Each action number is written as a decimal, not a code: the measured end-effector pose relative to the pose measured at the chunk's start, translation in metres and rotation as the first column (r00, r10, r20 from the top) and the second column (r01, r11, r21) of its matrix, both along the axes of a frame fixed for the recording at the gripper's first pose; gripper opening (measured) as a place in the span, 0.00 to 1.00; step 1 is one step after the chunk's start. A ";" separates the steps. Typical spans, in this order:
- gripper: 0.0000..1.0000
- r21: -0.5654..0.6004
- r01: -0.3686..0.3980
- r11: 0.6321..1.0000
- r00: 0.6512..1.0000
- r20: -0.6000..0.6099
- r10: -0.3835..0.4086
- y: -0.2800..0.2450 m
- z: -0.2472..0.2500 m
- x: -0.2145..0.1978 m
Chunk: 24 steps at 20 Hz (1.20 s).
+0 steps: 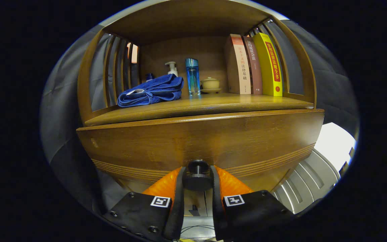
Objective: Pull open the drawer, take out the items inside it, and place them on the countertop above the cabinet.
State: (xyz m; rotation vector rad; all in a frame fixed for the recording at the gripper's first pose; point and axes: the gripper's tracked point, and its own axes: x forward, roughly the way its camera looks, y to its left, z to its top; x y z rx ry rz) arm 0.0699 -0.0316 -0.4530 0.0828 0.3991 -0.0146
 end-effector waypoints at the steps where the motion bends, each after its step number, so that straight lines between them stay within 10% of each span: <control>1: 0.44 -0.002 -0.003 1.000 1.000 0.002 0.003 0.000 0.002 -0.009; 24: 0.45 -0.027 -0.014 1.000 1.000 -0.007 0.014 0.002 0.020 -0.133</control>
